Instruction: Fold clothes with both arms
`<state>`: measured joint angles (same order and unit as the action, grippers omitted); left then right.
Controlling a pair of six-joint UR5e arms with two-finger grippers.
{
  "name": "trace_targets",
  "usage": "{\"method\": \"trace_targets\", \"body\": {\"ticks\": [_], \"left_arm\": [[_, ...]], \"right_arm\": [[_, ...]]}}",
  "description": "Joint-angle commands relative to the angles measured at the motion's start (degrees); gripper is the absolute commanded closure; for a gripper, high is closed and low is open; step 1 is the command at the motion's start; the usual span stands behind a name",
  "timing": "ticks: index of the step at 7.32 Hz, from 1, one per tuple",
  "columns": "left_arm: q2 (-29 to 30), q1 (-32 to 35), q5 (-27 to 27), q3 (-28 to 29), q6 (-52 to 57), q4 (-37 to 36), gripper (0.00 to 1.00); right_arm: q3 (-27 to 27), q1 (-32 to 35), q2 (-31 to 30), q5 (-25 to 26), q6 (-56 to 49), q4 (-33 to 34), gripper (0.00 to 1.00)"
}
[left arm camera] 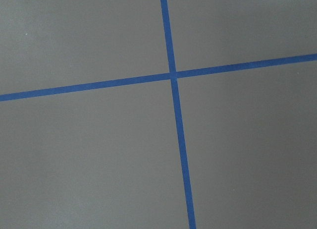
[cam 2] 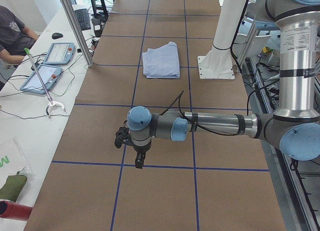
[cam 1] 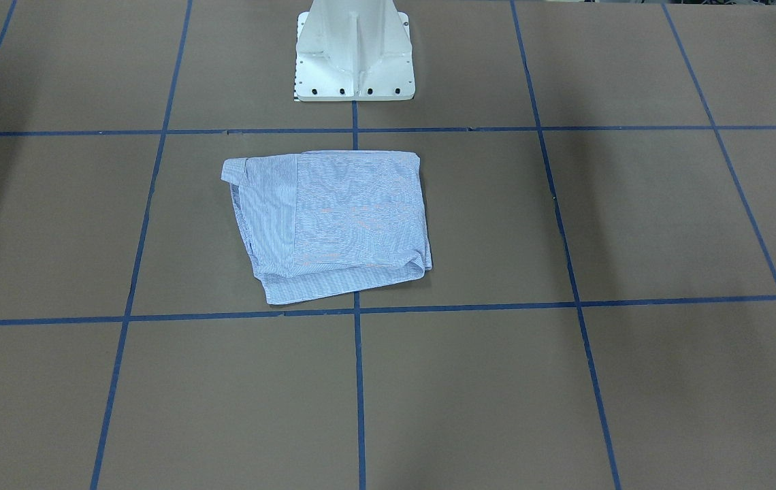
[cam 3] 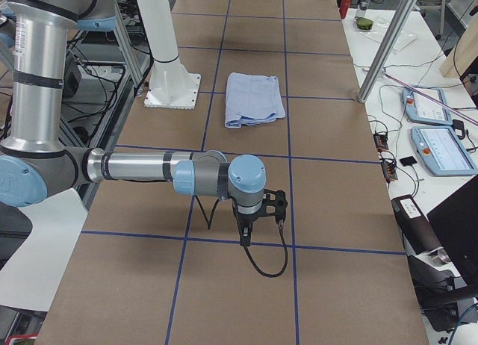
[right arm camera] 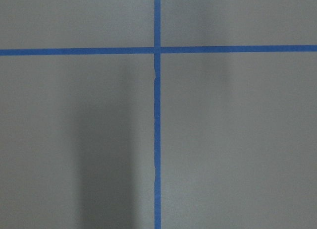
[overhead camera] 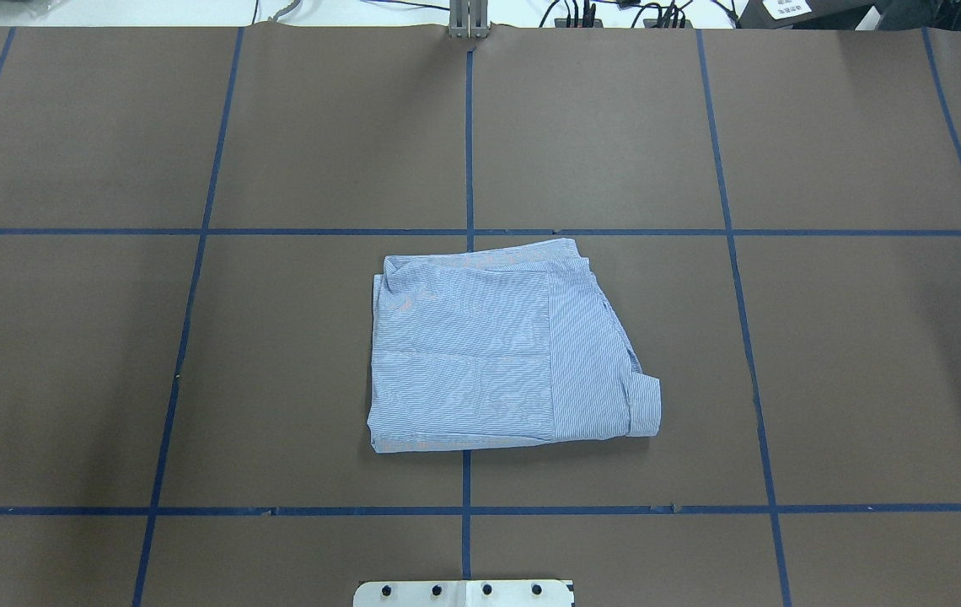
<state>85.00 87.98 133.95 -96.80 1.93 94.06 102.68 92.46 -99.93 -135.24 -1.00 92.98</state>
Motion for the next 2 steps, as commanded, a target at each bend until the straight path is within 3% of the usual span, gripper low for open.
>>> {"method": "trace_targets", "body": {"ticks": [1,2], "left_arm": [[0.0,0.0,0.0,0.0,0.0,0.1,0.01],[0.0,0.0,0.0,0.1,0.0,0.1,0.01]], "right_arm": [[0.1,0.0,0.0,0.0,0.2,0.0,0.00],[0.1,0.0,0.0,0.0,0.2,-0.1,0.00]]}}
